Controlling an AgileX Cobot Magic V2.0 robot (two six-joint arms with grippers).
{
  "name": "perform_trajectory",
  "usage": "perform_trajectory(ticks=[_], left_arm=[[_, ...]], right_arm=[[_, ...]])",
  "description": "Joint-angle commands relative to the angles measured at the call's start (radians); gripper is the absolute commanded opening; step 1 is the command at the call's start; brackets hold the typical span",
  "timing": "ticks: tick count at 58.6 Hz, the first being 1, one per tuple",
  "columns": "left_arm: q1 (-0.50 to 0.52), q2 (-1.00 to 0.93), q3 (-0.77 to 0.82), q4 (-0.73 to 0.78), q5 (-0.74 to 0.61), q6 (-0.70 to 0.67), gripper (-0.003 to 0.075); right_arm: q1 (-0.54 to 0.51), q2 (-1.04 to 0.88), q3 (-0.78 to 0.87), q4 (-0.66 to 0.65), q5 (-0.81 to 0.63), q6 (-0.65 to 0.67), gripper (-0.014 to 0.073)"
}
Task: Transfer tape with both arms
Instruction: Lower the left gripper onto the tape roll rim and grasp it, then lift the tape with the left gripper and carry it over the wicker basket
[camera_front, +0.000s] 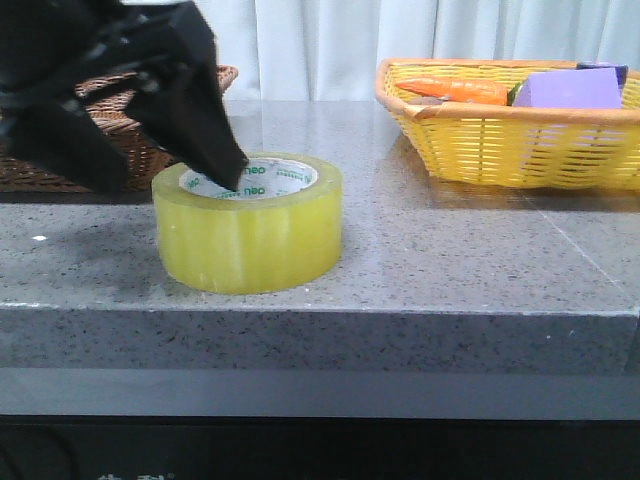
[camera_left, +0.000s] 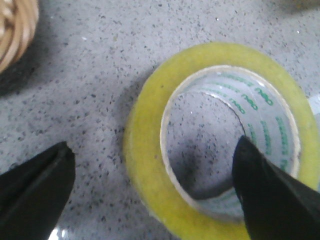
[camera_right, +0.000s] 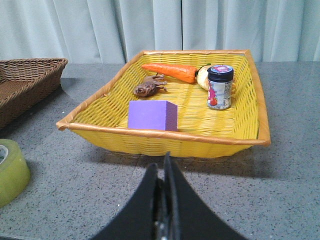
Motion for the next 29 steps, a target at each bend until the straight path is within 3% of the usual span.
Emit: perform_trajectory(ticks=[1, 6, 9, 23, 29], left_arm=[[-0.008, -0.004, -0.034, -0.021, -0.069, -0.009, 0.0617], [-0.008, 0.014, -0.034, -0.021, -0.069, -0.009, 0.0603], [-0.008, 0.021, -0.034, -0.021, -0.069, -0.009, 0.0552], [-0.008, 0.023, -0.034, -0.021, -0.058, -0.009, 0.0113], [-0.017, 0.009, -0.034, -0.039, -0.039, -0.009, 0.0059]], right_arm=[[-0.008, 0.013, -0.022, -0.003, -0.086, 0.0, -0.0069], [-0.008, 0.013, -0.022, -0.003, -0.085, 0.0, -0.0069], [-0.008, 0.013, -0.022, -0.003, -0.084, 0.0, -0.0069], [-0.008, 0.013, -0.022, -0.003, -0.08, 0.0, -0.0069], [-0.008, 0.013, -0.022, -0.003, -0.079, 0.0, -0.0069]])
